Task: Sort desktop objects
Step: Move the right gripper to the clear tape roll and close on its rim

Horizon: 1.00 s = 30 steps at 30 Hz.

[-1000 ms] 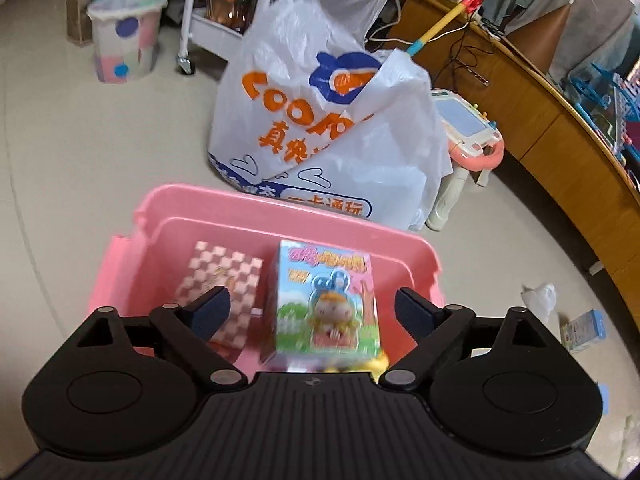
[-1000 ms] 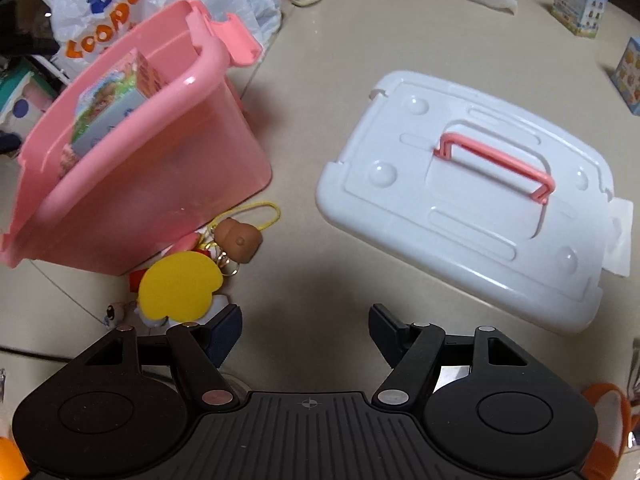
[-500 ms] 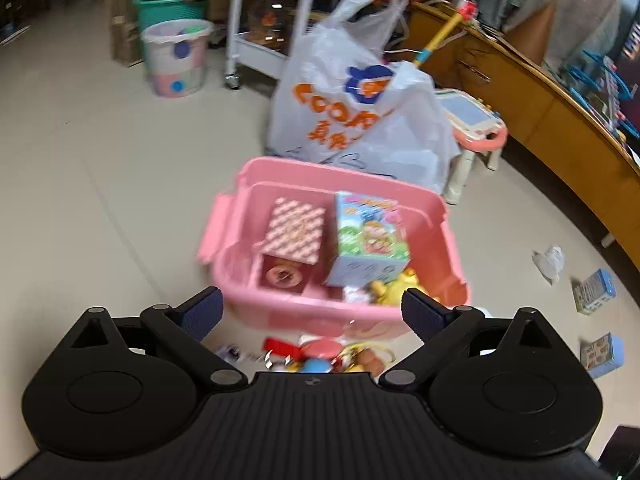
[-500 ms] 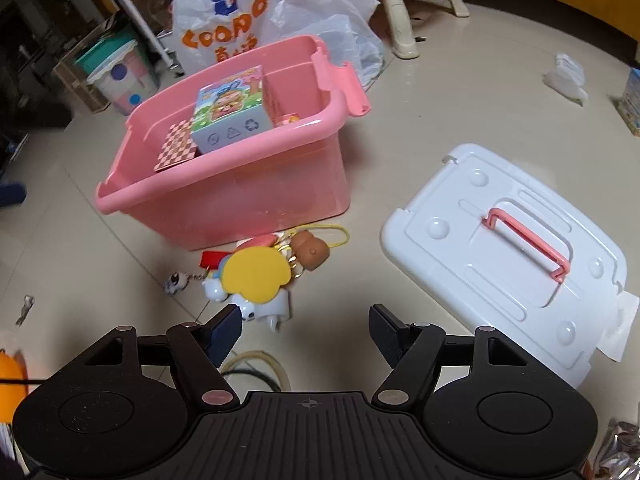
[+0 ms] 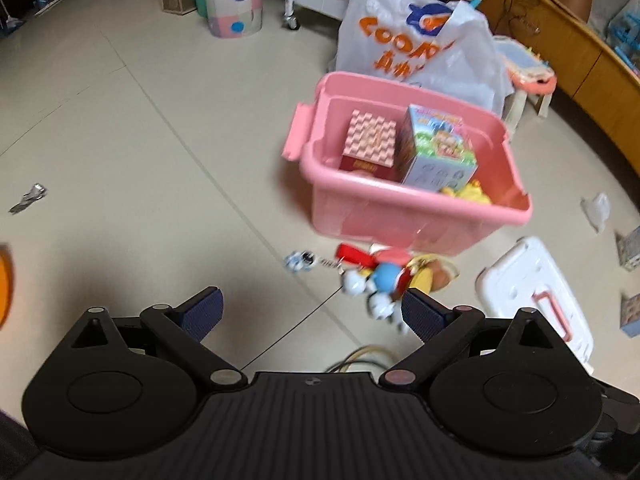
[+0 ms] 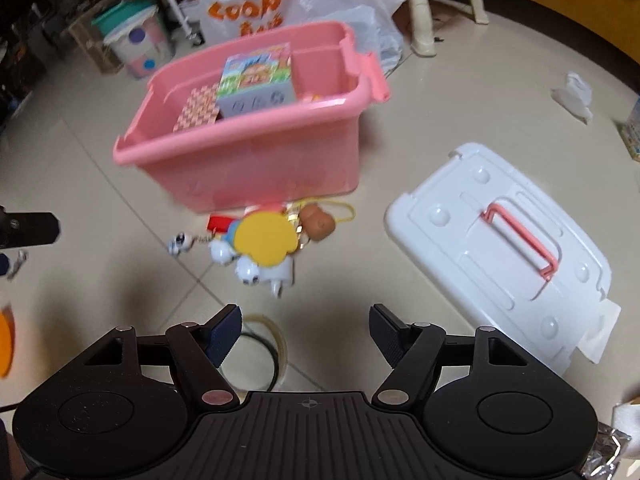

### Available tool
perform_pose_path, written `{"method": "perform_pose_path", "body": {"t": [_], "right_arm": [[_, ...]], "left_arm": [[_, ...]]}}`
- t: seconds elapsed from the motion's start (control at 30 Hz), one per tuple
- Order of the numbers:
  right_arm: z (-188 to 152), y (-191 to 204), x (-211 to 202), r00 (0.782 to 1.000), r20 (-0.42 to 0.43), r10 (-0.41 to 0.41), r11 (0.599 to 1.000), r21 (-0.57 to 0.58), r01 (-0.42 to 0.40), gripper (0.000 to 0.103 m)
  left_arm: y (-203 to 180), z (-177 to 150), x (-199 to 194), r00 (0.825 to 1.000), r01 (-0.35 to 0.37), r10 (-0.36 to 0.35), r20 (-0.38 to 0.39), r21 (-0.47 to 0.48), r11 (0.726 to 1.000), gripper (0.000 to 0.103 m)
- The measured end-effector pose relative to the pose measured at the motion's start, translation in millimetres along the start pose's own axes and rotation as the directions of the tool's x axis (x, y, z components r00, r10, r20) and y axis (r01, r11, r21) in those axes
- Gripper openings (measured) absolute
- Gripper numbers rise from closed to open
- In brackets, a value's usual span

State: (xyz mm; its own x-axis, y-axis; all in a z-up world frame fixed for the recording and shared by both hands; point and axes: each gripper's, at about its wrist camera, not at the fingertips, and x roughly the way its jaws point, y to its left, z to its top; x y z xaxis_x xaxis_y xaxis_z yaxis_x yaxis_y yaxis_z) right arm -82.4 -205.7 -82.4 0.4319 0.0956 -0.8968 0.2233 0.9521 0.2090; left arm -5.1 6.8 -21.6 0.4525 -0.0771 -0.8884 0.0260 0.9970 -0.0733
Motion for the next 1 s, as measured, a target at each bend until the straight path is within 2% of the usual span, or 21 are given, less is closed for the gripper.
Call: {"method": "perform_pose_path", "body": {"t": [0.13,0.3,0.4,0.47,0.57,0.73,1.0], "right_arm": [[-8.1,3.8,14.6,1.000,-0.019,0.010,1.000,0.007,-0.010,0.059],[-11.7,6.1,39.7,0.997,-0.052,0.054,0.997,0.059,-0.051,0.046],[-9.8,12.5,57.3,0.995,-0.076,0.058,0.997,0.048,-0.055,0.035],[-8.2,18.1,70.0,0.994,-0.099,0.047,0.999,0.029,-0.044,0.032],[-8.2,27.6,89.1,0.991,-0.132,0.027,1.000,-0.012,-0.029,0.032],[-14.7,35.3,117.5,0.981,-0.188,-0.051,0.996,-0.083,0.035,0.032],[-25.2,39.0,139.9,0.968,-0.227,-0.104,0.987,-0.141,0.072,0.034]], "left_arm": [[11.5,-7.7,-14.4,1.000,0.010,-0.011,-0.020,-0.025,1.000,0.098],[16.8,-19.1,-28.7,0.999,-0.016,0.016,-0.038,0.021,1.000,0.098],[19.0,-21.1,-28.8,0.998,-0.025,0.027,-0.050,0.041,0.999,0.098],[21.9,-20.0,-24.7,0.998,-0.029,0.031,-0.058,0.030,0.999,0.098],[27.2,-18.8,-15.0,0.996,-0.030,0.029,-0.084,-0.010,1.000,0.098],[31.3,-15.0,1.3,0.991,-0.007,-0.003,-0.135,-0.073,0.997,0.098],[21.2,-7.0,14.0,0.987,0.029,-0.042,-0.157,-0.084,0.996,0.098]]}}
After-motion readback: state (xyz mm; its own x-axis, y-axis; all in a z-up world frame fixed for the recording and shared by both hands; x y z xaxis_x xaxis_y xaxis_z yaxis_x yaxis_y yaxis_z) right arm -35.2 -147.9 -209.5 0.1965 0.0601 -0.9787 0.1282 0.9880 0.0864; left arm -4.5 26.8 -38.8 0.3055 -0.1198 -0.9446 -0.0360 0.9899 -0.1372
